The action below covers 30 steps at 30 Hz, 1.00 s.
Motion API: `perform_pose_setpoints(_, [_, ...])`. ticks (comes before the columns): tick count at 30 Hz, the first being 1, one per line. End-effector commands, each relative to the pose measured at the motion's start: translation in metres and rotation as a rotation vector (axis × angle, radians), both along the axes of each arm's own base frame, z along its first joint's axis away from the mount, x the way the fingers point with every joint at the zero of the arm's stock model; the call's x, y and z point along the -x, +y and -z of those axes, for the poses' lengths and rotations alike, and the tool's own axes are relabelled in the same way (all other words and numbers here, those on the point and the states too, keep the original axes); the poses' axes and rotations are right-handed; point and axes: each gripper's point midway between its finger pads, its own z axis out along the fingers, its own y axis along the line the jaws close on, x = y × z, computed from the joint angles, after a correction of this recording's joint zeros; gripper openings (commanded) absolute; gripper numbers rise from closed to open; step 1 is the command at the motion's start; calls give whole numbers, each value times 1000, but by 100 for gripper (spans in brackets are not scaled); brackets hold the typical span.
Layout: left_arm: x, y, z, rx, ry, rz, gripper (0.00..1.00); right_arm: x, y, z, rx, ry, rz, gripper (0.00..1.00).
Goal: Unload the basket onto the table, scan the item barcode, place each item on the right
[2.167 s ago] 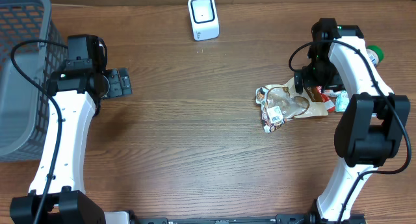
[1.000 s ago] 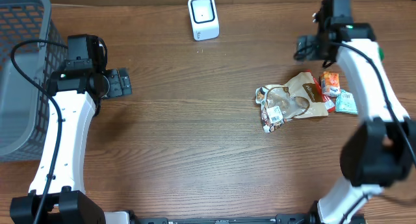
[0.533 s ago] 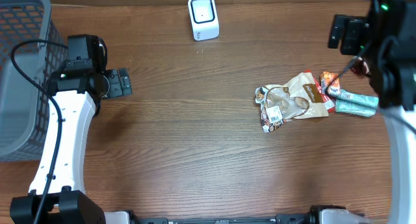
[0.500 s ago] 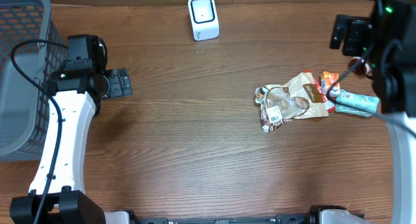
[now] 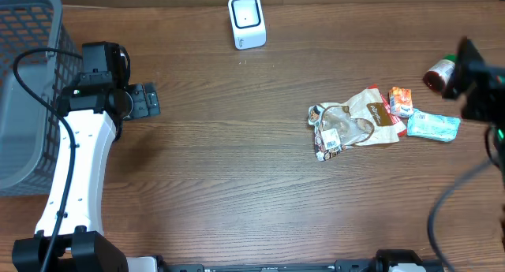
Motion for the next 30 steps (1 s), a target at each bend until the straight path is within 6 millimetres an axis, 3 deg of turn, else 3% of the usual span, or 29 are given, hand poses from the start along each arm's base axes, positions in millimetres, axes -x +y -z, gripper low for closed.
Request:
perform_pose_setpoints(1, [-2,2,-1,-10,-2,5,100,30,3,-19,1,-81,-13,100])
perform_pose_setpoints(8, [-2,2,-1,-10,-2,5,100,72,24,-15,-4,-88,-124,100])
perform_pose_setpoints(16, [-2,2,-1,-10,-1,5,100,118,30,36,9,90,-197,100])
perform_pose_setpoints(19, [-2,2,-1,-10,-1,5,99,132,28,46,12,120,-198,100])
perform_pose_setpoints(24, [-2,2,-1,-10,-1,5,100,146,25,43,6,64,-199,100])
perform_pose_setpoints(30, [-2,2,-1,-10,-1,5,100,143,28,48,-6,-54,-210,100])
